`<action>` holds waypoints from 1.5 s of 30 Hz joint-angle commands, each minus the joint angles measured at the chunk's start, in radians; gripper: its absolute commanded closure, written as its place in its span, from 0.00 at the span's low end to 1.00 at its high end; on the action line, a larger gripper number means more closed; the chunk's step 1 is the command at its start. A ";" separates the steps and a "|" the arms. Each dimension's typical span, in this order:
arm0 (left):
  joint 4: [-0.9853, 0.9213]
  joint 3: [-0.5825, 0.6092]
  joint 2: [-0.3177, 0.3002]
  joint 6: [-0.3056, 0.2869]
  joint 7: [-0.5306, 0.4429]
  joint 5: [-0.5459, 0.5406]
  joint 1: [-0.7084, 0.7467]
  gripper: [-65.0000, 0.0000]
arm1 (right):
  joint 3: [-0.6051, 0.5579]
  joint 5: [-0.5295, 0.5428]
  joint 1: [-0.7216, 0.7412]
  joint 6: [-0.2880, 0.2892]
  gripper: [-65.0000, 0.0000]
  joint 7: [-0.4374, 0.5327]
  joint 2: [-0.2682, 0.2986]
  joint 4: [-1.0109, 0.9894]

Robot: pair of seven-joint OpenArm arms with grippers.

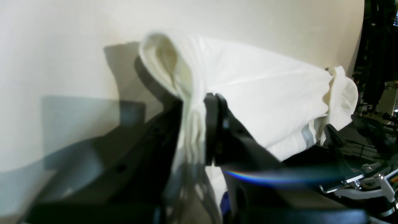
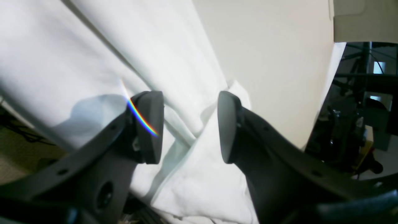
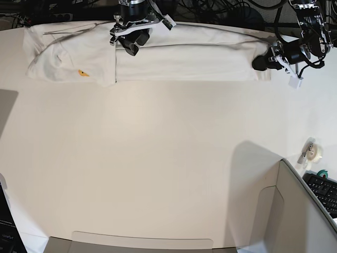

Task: Layout the t-shirt on the table in an organized manner, then fold the t-shirt properly
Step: 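Regrasp the strip with the right gripper and adjust the left gripper's hold, then pull the strip end with the right gripper away from the left gripper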

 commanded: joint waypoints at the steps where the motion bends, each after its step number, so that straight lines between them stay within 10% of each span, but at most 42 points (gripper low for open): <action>1: 0.052 -0.003 -0.015 0.006 0.027 0.019 0.004 0.99 | 0.022 0.019 0.140 -0.214 0.57 0.012 -0.219 0.020; 10: 0.386 -0.001 -0.013 0.004 0.027 0.013 0.011 1.00 | 0.222 0.026 0.195 -0.089 0.57 0.015 -0.340 0.026; 25: 0.400 0.000 -0.004 0.006 0.027 0.021 0.011 1.00 | 0.177 0.026 0.144 -0.082 0.57 0.018 -0.340 0.026; 45: 0.288 -0.001 -0.006 0.006 0.027 0.021 0.004 1.00 | 0.162 -0.097 -0.004 -0.094 0.57 0.150 -0.206 0.033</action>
